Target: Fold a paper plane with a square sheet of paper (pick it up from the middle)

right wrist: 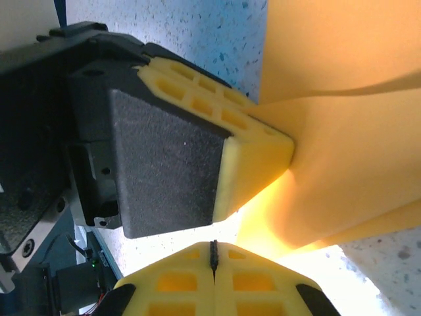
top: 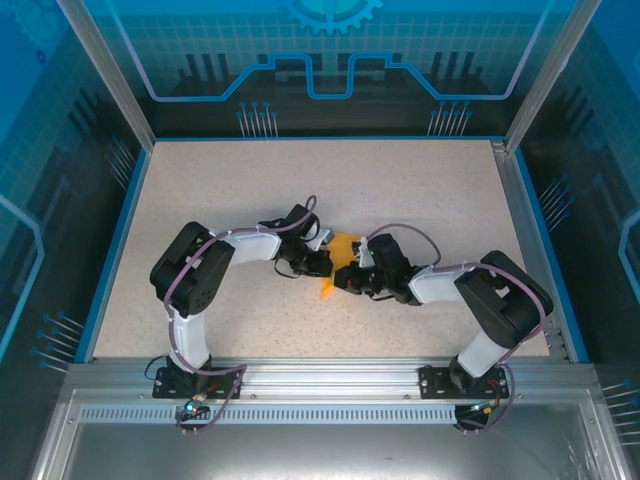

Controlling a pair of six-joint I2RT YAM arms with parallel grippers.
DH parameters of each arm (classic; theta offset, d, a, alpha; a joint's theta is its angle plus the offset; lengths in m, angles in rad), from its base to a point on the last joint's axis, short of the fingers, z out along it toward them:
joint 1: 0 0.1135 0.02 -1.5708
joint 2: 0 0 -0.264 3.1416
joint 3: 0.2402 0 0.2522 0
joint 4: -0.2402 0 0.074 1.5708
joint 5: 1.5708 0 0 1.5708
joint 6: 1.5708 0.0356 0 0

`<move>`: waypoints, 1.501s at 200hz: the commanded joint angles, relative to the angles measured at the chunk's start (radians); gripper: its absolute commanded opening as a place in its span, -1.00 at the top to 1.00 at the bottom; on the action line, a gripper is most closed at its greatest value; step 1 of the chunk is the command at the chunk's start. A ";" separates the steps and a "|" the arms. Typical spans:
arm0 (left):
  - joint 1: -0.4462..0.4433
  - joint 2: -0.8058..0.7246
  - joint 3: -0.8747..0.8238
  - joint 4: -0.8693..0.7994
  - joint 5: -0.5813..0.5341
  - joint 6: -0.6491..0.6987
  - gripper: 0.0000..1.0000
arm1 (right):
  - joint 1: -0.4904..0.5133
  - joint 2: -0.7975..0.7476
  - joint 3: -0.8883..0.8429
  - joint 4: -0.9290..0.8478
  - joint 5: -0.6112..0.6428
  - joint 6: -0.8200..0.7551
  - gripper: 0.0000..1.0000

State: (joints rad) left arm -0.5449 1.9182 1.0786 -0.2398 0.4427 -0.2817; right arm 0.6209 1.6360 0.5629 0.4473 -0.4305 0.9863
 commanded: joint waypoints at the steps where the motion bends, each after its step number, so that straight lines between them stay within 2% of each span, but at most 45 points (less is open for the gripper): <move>1: -0.001 0.050 0.010 -0.043 -0.008 0.024 0.86 | -0.012 0.038 0.013 0.019 -0.034 -0.016 0.98; 64: -0.002 0.050 0.001 -0.041 -0.007 0.028 0.86 | -0.016 0.090 0.021 0.086 -0.048 0.018 0.99; 174: -0.001 0.052 0.008 -0.055 -0.010 0.042 0.86 | -0.024 0.152 0.017 0.016 0.004 -0.007 1.00; 216: -0.001 0.054 0.012 -0.059 -0.012 0.045 0.87 | -0.029 0.114 0.023 0.007 -0.016 -0.010 0.98; 252: 0.000 0.054 0.015 -0.064 -0.010 0.046 0.87 | -0.070 0.040 0.027 -0.015 -0.027 -0.040 0.97; 300: -0.002 0.059 0.021 -0.065 -0.009 0.047 0.87 | -0.101 0.086 0.066 -0.015 -0.056 -0.052 0.96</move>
State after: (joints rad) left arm -0.5449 1.9293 1.0962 -0.2577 0.4473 -0.2596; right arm 0.5297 1.6951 0.5911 0.4503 -0.4572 0.9611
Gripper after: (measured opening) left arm 0.068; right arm 0.042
